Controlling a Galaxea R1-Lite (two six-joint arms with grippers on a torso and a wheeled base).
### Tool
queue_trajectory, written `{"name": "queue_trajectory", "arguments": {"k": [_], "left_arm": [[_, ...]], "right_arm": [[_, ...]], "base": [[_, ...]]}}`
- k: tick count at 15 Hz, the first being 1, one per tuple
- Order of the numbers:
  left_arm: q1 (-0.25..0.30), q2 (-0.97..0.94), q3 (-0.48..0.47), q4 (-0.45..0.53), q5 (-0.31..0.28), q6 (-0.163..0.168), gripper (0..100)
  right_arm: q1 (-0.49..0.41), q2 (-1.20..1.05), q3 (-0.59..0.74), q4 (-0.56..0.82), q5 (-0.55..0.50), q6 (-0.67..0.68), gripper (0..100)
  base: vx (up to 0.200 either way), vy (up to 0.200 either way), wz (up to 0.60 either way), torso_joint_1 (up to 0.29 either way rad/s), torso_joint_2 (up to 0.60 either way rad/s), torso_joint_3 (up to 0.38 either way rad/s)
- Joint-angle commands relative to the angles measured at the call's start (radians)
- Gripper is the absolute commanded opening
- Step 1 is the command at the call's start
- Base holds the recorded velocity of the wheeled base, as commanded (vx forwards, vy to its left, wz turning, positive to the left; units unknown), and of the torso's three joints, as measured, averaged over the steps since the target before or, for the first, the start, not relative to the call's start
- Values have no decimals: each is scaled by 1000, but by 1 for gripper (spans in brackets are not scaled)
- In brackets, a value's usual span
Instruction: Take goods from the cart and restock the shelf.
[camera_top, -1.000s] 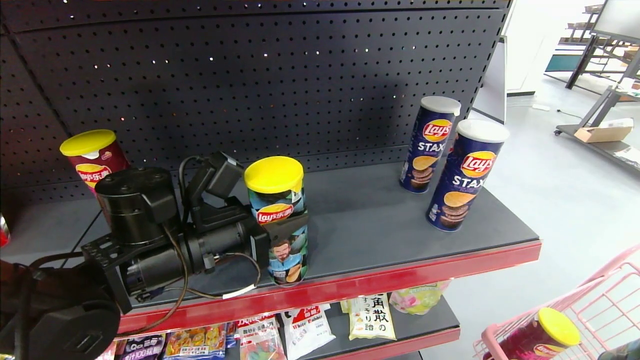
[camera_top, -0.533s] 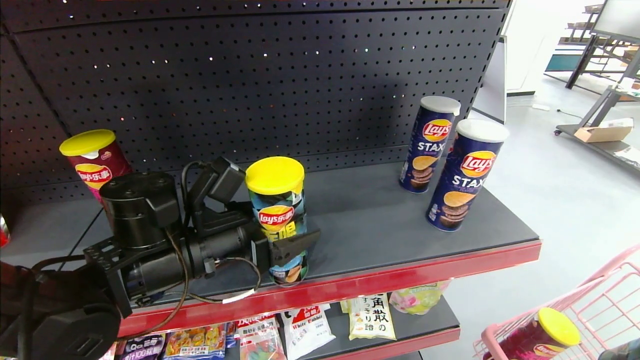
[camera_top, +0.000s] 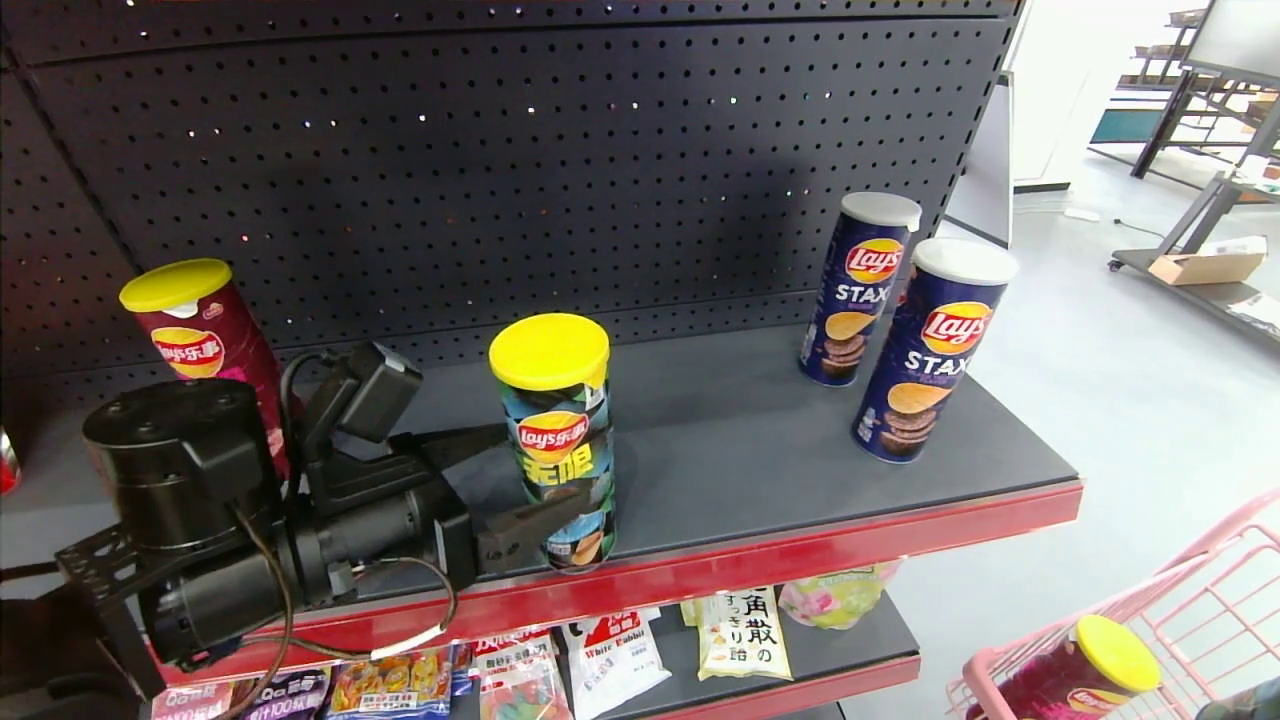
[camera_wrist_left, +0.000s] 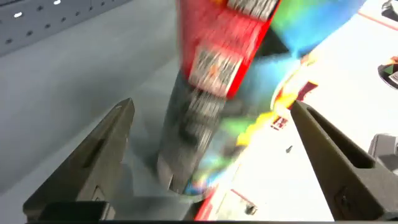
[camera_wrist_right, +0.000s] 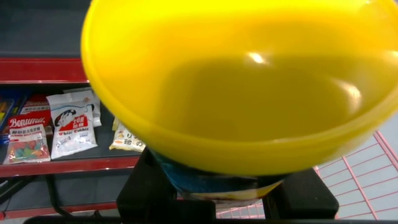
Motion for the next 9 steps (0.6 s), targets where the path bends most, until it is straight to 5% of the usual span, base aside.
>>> {"name": "queue_trajectory", "arguments": {"k": [1, 9], "left_arm": [[13, -52, 41, -1, 0, -2, 100], [158, -362, 280, 22, 3, -2, 100]], "right_arm": [[0, 3, 3, 0, 0, -1, 0], [3, 125, -52, 5, -1, -5, 0]], "base": [[0, 0, 0, 0, 0, 0], [0, 0, 0, 0, 0, 0]]}}
